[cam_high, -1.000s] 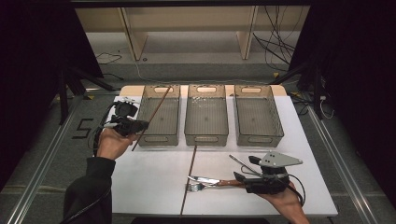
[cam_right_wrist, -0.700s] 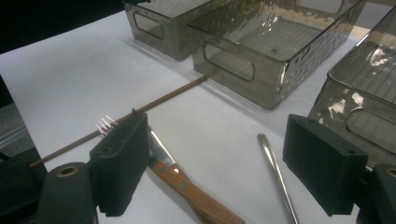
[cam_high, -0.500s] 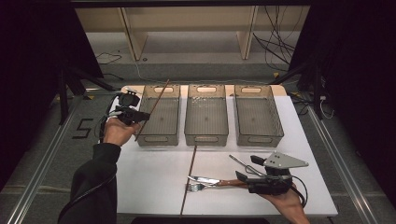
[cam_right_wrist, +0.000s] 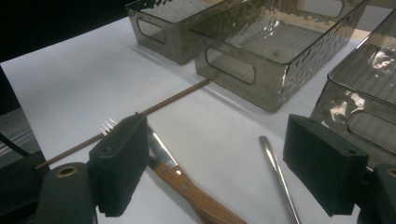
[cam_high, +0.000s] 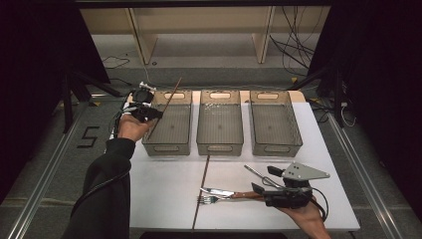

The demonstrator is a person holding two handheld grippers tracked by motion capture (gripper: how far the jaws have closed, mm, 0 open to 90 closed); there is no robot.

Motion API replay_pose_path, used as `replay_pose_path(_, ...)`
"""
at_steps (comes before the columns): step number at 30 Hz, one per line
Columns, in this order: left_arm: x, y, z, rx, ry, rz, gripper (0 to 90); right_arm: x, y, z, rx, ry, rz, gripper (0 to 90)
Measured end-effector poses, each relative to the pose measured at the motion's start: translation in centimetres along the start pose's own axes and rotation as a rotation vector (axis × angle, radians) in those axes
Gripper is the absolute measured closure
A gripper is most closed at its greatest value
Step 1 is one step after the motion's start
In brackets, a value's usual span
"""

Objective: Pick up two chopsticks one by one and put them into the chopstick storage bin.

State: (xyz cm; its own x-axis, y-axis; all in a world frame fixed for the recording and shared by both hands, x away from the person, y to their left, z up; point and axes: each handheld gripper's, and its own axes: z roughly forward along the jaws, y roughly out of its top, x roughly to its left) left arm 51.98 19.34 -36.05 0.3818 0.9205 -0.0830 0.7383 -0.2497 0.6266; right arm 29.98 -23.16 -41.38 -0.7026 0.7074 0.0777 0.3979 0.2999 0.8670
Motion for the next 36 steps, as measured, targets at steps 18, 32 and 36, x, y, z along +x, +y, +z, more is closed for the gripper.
replay_pose_path(18, 0.8, -0.5, 2.6, 0.048, 0.033, 0.013, 85.5, 0.0, -0.1, 0.0, 0.004, 0.002, -0.003, 23.4)
replay_pose_path(32, 1.0, -1.4, 3.8, 0.072, 0.035, -0.008, 61.9, 0.0, -0.1, 0.0, 0.006, 0.004, -0.004, 23.5)
replay_pose_path(36, 0.4, -1.4, 3.3, 0.036, 0.039, 0.022, 47.2, -0.1, -0.1, 0.0, 0.006, 0.003, -0.001, 23.6)
